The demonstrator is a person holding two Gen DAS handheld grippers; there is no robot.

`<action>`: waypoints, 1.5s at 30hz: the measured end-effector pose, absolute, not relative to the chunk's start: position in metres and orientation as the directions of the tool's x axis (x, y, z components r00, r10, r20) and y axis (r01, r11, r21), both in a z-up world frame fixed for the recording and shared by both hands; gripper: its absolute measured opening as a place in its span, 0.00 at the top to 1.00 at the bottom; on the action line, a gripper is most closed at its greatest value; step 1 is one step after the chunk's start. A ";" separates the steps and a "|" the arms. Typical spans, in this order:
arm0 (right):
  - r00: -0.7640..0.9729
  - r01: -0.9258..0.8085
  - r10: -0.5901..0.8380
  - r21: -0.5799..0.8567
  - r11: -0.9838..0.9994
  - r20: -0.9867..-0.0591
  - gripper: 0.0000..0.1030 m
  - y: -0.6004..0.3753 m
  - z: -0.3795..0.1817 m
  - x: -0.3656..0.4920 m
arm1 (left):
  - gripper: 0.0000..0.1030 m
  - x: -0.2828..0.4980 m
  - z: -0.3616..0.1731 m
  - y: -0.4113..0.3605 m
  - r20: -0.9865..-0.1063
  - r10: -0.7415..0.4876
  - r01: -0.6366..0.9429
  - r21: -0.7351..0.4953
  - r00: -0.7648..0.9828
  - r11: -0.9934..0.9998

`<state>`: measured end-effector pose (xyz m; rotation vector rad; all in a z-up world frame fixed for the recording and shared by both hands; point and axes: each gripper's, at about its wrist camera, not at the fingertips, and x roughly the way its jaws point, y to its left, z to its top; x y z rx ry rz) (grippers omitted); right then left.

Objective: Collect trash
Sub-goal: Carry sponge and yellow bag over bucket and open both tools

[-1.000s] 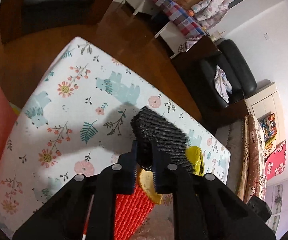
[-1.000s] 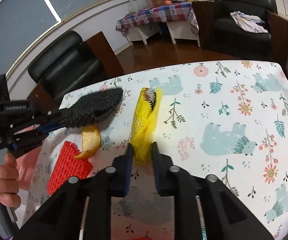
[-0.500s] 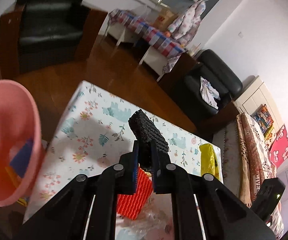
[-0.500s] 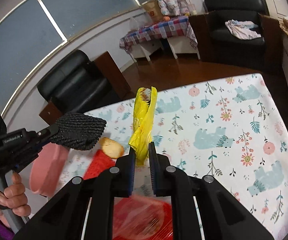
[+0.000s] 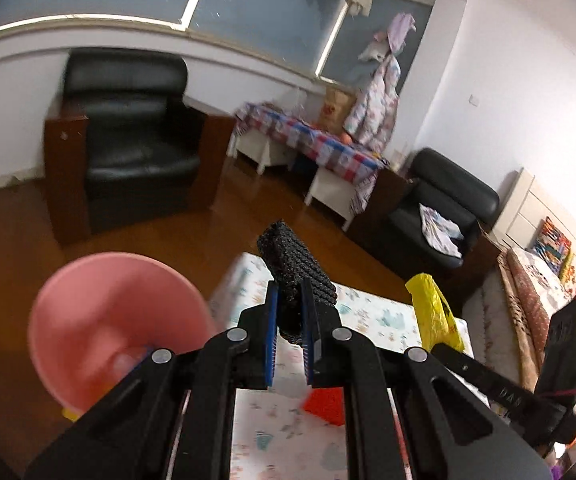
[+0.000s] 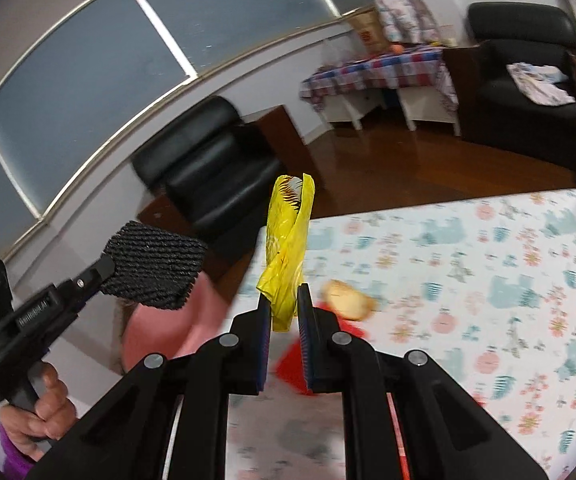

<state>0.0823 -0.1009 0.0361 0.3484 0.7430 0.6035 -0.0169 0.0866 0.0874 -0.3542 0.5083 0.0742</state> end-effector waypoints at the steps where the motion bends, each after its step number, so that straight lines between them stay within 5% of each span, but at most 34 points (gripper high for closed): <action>1: 0.572 -0.401 0.634 0.497 0.769 -0.520 0.88 -0.092 0.041 0.081 | 0.90 -0.024 0.090 0.092 -0.478 0.002 -0.168 -0.304 0.878 0.938; 15: 0.441 -0.557 0.728 0.476 0.680 -0.524 0.88 0.043 0.069 0.081 | 0.90 -0.075 0.086 0.160 -0.438 0.205 -0.329 -0.229 0.875 0.916; 38: 0.303 -0.543 0.665 0.450 0.709 -0.683 0.86 0.138 -0.027 0.094 | 0.90 -0.070 0.022 0.207 -0.561 0.220 -0.403 -0.225 0.798 0.887; 41: 0.298 -0.540 0.668 0.457 0.707 -0.682 0.84 0.136 -0.029 0.097 | 0.83 -0.067 0.018 0.209 -0.577 0.218 -0.409 -0.224 0.787 0.885; 43: 0.298 -0.539 0.673 0.463 0.704 -0.677 0.82 0.137 -0.030 0.099 | 0.62 -0.066 0.019 0.210 -0.576 0.217 -0.410 -0.230 0.788 0.883; 45: 0.298 -0.541 0.677 0.465 0.701 -0.673 0.80 0.136 -0.029 0.098 | 0.55 -0.067 0.019 0.211 -0.570 0.213 -0.411 -0.243 0.794 0.879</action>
